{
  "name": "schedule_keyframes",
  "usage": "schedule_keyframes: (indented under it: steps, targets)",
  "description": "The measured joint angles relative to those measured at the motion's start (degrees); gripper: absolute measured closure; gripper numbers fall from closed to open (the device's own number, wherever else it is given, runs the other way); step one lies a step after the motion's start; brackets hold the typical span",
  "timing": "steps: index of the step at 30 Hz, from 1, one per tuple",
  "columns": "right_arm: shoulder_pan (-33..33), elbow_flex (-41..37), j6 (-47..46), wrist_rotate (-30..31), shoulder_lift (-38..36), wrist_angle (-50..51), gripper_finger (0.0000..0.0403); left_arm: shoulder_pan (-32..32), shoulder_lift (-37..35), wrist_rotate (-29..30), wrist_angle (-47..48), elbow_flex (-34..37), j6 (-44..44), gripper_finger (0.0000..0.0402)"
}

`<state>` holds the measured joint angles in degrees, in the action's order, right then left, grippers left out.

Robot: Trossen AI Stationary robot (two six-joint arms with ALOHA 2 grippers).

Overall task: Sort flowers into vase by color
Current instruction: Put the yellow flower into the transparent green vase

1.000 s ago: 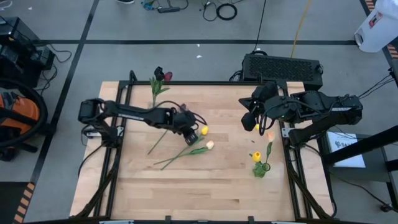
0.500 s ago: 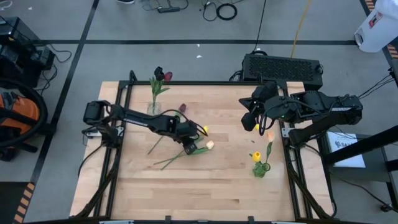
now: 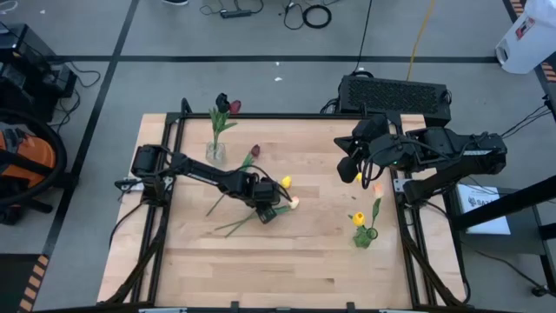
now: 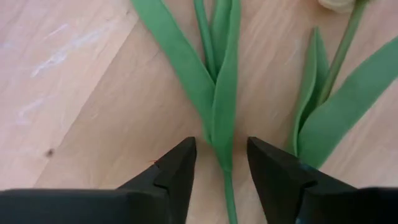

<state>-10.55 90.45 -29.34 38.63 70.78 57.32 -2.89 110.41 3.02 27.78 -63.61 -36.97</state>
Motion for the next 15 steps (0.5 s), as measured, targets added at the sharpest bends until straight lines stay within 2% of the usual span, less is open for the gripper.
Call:
schedule_keyframes:
  steps: [3,7,11,15]
  targets:
    - [0.0,0.0,-0.01,-0.07,0.01,-0.02,0.0403,-0.03,0.13,0.22,0.36,0.05,-0.05,0.0292]
    - [0.0,0.0,0.0,-0.13,0.0,0.0,0.0403,0.08,-0.98,0.07,0.55,0.11,1.35,0.0382]
    - [0.0,0.0,-0.48,-0.58,0.02,0.0,0.0403,0.69,-4.37,-1.07,3.93,-1.49,3.18,0.0391]
    - [0.0,0.0,-1.51,-1.62,0.02,-0.01,0.0403,1.8,-11.99,1.71,4.05,-5.03,4.46,0.0396]
